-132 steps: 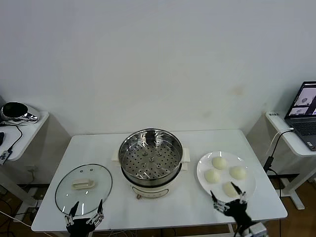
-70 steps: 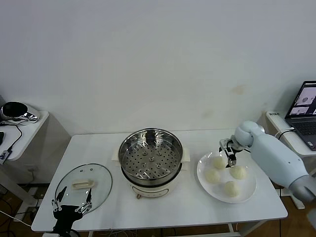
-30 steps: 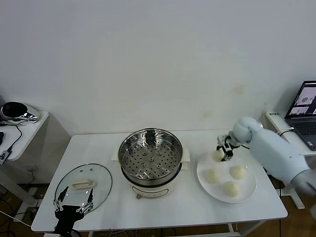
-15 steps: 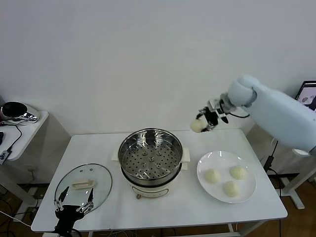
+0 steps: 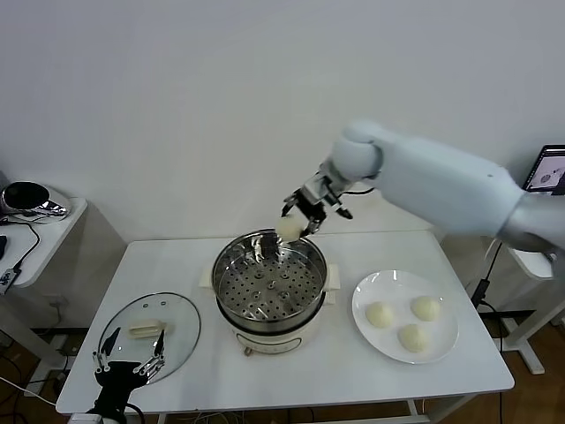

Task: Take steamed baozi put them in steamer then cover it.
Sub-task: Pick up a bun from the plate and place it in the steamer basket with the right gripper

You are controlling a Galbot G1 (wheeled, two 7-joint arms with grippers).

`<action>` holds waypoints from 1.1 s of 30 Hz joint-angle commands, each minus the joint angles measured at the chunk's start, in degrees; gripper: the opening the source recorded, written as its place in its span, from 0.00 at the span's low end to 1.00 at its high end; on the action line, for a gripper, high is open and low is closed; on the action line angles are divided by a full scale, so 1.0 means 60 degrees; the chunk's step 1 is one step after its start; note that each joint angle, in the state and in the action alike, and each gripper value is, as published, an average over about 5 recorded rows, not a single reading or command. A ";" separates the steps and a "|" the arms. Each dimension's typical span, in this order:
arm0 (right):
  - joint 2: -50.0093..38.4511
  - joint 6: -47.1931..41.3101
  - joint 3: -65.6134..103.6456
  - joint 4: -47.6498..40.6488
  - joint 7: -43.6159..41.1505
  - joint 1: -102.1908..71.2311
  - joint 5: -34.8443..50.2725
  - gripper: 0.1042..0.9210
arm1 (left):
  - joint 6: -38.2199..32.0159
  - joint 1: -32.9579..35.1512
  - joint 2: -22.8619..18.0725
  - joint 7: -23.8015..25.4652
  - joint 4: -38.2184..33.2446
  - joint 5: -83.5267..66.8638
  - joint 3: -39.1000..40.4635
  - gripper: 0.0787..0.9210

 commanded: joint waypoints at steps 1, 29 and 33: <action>0.1304 0.2264 -0.0613 -0.1191 0.0592 -0.0497 -0.1889 0.62 | 0.0002 -0.0010 -0.0014 0.0004 -0.0012 -0.0023 -0.0012 0.88; 0.1560 0.2976 -0.0308 -0.1501 0.1309 -0.0871 -0.3258 0.81 | -0.0072 0.0026 -0.0111 -0.0003 -0.0028 0.0011 -0.0033 0.88; 0.0733 0.0632 -0.1148 0.0244 0.0478 0.0659 -0.0045 0.88 | -0.0069 0.0020 -0.0092 0.0003 -0.0048 0.0026 -0.0022 0.88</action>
